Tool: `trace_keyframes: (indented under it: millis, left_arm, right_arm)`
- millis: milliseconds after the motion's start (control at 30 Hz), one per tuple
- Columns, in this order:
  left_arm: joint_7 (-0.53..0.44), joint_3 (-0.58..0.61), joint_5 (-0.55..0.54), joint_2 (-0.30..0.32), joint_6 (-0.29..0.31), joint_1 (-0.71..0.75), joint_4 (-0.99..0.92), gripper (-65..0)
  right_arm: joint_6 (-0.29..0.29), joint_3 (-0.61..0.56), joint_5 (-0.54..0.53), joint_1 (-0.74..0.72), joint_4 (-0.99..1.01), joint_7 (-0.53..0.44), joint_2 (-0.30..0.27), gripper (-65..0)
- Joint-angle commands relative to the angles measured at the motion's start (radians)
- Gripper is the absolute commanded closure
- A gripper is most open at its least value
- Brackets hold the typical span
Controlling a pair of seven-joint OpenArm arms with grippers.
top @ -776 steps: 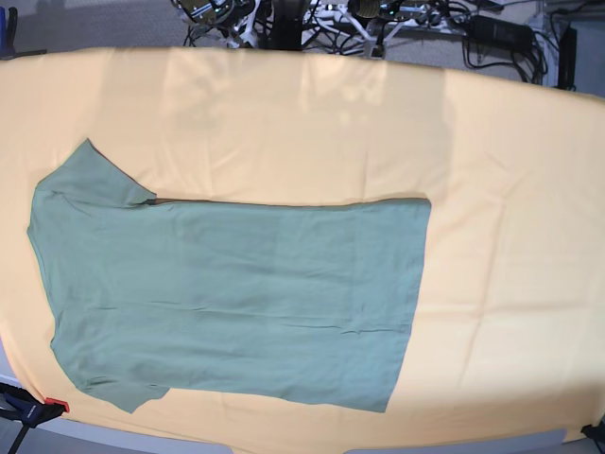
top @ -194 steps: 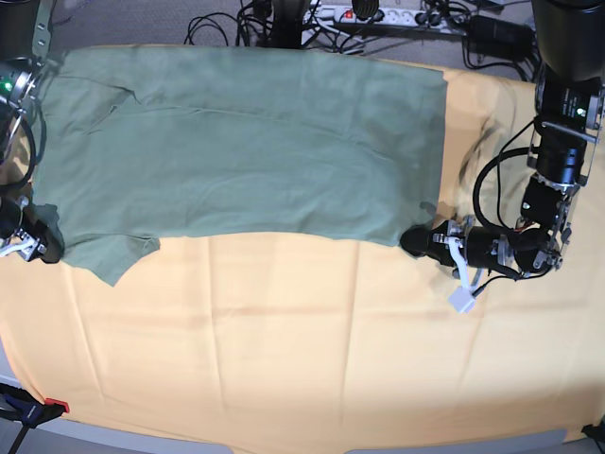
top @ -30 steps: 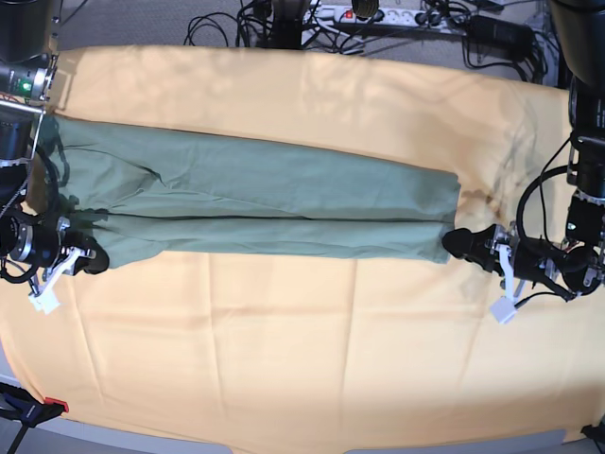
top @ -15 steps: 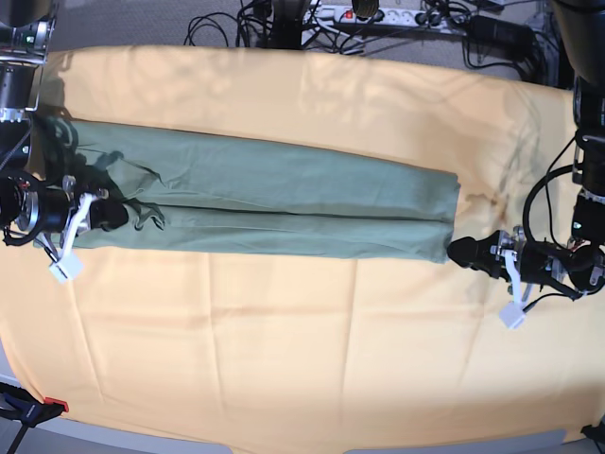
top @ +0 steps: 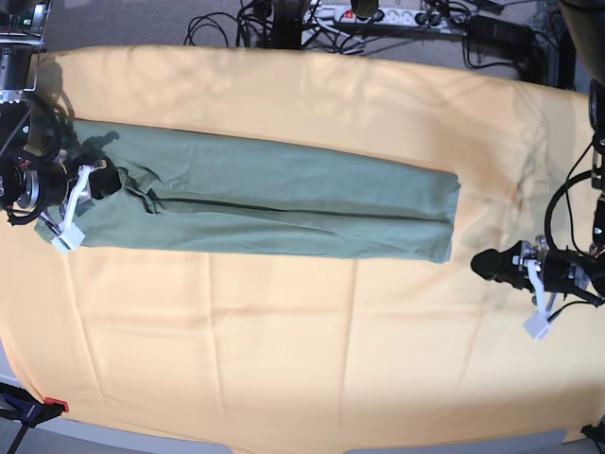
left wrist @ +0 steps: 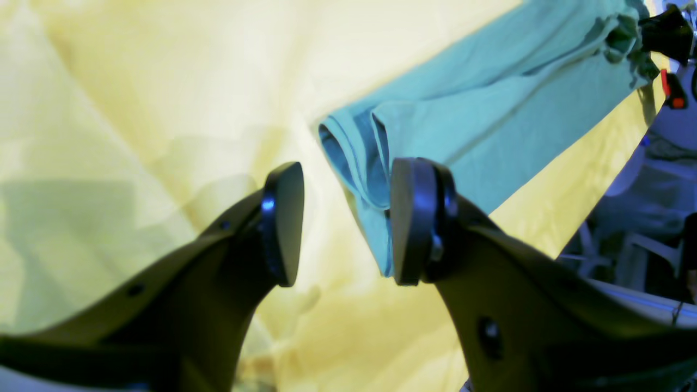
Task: Fold the T-shirt properly
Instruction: 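Move the right gripper to the shirt end and the left gripper aside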
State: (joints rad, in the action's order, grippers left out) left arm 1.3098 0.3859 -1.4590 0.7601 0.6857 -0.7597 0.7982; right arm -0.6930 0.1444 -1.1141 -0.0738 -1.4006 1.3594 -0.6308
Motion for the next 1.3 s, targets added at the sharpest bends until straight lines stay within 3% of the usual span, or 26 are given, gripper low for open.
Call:
trace_keyframes:
  millis: [0, 67, 233, 300, 367, 467, 500, 600, 767, 867, 1033, 1167, 1267]
  left_arm:
    - [-0.009, -0.009, -0.025, 0.026, 0.002, -0.045, 0.012, -28.0]
    - [-0.009, -0.009, -0.025, 0.037, 0.002, -0.068, 0.012, -28.0]
    - [-0.008, -0.018, -0.025, 0.079, 0.002, -0.12, 0.012, -28.0]
    - [-0.008, -0.05, -0.025, 0.1, 0.002, -0.125, 0.012, -28.0]
    - [-0.008, -0.112, -0.025, 0.119, 0.002, -0.121, 0.012, -28.0]
    - [0.016, -0.237, -0.025, 0.14, 0.001, -0.116, 0.012, -28.0]
    - [0.038, -0.282, -0.025, 0.144, -0.005, -0.116, 0.012, -28.0]
    - [0.08, -0.406, -0.025, 0.143, -0.045, -0.103, 0.012, -28.0]
    - [0.079, -0.537, -0.025, 0.143, -0.048, -0.005, 0.012, -28.0]
    - [0.076, -0.557, -0.025, 0.143, -0.048, 0.089, 0.012, -28.0]
    - [0.074, -0.557, -0.025, 0.123, -0.05, 0.208, 0.012, -28.0]
    - [0.045, -0.557, -0.025, 0.1, -0.05, 0.273, 0.012, -28.0]
    - [0.037, -0.557, -0.025, 0.051, -0.05, 0.309, 0.012, -28.0]
  right_arm:
    - [-0.005, 0.007, -0.015, -0.017, -0.016, 0.007, -0.034, -28.1]
    - [-0.005, 0.007, -0.079, -0.023, -0.024, 0.027, -0.061, -34.8]
    - [-0.005, 0.041, -0.369, -0.023, -0.075, 0.021, -0.158, -34.5]
    - [-0.005, 0.082, -0.369, -0.023, -0.075, 0.022, -0.159, -32.1]
    - [-0.005, 0.116, -0.369, -0.023, -0.075, 0.022, -0.144, -23.1]
    - [-0.005, 0.136, -0.369, -0.023, -0.075, 0.021, -0.129, -0.6]
    - [-0.005, 0.137, -0.369, -0.023, -0.075, 0.013, -0.126, 0.0]
    - [-0.005, 0.137, -0.263, -0.02, -0.074, -0.064, -0.096, 0.0]
    - [-0.005, 0.137, -0.003, -0.017, -0.062, -0.157, -0.007, 0.0]
    - [-0.005, 0.137, 0.082, 0.004, -0.061, -0.183, 0.035, 0.0]
    - [-0.005, 0.137, 0.285, 0.066, -0.061, -0.304, 0.083, 0.0]
    - [-0.005, 0.137, 0.348, 0.126, -0.061, -0.38, 0.088, 0.0]
    - [-0.005, 0.137, 0.356, 0.15, -0.061, -0.384, 0.088, 0.0]
